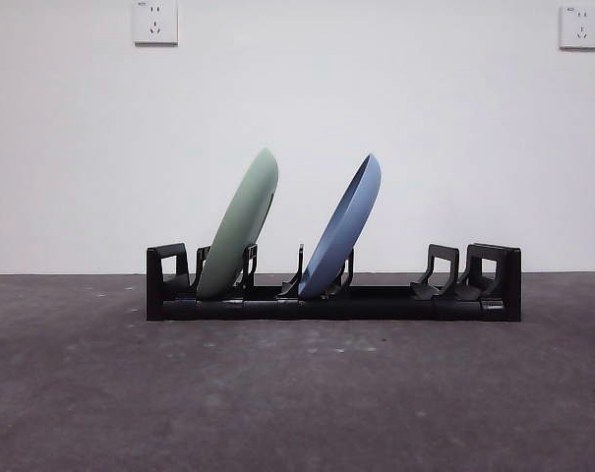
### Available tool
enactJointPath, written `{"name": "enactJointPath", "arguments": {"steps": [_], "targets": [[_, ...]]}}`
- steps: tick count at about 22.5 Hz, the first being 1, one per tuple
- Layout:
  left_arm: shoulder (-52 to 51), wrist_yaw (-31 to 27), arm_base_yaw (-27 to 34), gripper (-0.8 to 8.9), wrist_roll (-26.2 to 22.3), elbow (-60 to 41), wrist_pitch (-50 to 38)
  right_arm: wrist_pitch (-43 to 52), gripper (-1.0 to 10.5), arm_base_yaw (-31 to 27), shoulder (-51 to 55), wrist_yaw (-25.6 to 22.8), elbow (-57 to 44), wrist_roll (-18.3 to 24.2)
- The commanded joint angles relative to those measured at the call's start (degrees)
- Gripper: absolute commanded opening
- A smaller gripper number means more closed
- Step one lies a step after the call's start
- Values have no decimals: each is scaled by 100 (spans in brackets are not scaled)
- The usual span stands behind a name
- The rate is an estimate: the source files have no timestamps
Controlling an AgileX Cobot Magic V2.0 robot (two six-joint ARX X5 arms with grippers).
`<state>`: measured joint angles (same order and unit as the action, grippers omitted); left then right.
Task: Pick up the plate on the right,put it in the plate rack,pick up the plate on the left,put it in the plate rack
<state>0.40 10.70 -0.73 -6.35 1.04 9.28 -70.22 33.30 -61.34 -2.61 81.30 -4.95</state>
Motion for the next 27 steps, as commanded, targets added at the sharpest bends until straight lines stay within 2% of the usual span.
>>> {"name": "enactJointPath", "arguments": {"steps": [1,10,11,13,15,18,20,23,27], "targets": [[46,-11,22,-4,105,-61,-37,42,2,4,7,-2,-55,-44],[289,-20,22,-4,105,-61,-37,44,1,90,11,9,-48,-44],[317,-20,22,-4,105,-61,-37,39,1,57,17,-120,-46,-42],[369,-20,22,-3,105,-61,-37,66,1,-131,210,-739,-48,35],[400,-20,22,-3,105,-61,-35,153,1,-404,553,-1200,-48,612],[411,-20,22,-3,105,-61,-35,1198,1,-1196,1399,-776,-254,667],[411,-20,22,-4,105,-61,-35,2059,1,-1770,1985,-706,-713,750],[411,-20,22,-4,105,-61,-35,3200,1,-2481,3014,-973,-2033,839],[411,-20,22,-4,105,-61,-35,4645,1,-2813,4166,-957,-4319,503]]}}
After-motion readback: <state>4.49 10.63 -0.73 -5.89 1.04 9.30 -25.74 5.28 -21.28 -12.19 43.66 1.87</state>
